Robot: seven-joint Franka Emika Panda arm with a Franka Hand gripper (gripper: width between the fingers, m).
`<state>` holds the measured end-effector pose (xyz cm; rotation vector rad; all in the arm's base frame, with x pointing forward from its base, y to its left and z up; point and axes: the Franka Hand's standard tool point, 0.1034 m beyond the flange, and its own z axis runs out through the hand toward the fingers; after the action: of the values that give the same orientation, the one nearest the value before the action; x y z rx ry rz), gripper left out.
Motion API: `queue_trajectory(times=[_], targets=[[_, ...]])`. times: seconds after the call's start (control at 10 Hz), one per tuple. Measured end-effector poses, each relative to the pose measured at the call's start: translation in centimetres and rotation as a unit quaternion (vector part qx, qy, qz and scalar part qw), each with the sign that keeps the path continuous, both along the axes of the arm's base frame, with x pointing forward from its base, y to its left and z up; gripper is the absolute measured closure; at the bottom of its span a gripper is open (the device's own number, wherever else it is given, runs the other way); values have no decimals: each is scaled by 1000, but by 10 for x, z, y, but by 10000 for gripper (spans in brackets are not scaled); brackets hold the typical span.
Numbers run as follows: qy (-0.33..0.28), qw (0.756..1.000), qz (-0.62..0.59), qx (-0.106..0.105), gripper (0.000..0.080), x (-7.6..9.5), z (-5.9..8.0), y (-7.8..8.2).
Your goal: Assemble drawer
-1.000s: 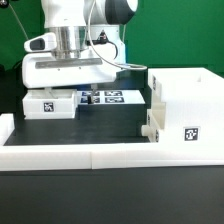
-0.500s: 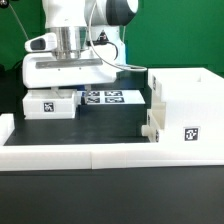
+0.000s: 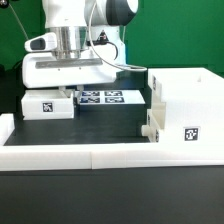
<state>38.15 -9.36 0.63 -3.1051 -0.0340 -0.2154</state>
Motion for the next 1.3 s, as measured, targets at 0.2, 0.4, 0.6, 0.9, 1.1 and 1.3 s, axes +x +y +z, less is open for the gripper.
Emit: queue_trajectory(times=[0.2, 0.4, 0.6, 0.9, 1.1, 1.3], targets=[[0, 1000, 0, 0, 758, 0, 0, 0], [0, 1000, 0, 0, 758, 0, 0, 0], [0, 1000, 0, 0, 757, 0, 0, 0], [8, 999, 48, 6, 757, 20, 18, 13], [13, 997, 71, 15, 757, 46, 31, 24], [9, 995, 94, 23, 757, 80, 44, 40]])
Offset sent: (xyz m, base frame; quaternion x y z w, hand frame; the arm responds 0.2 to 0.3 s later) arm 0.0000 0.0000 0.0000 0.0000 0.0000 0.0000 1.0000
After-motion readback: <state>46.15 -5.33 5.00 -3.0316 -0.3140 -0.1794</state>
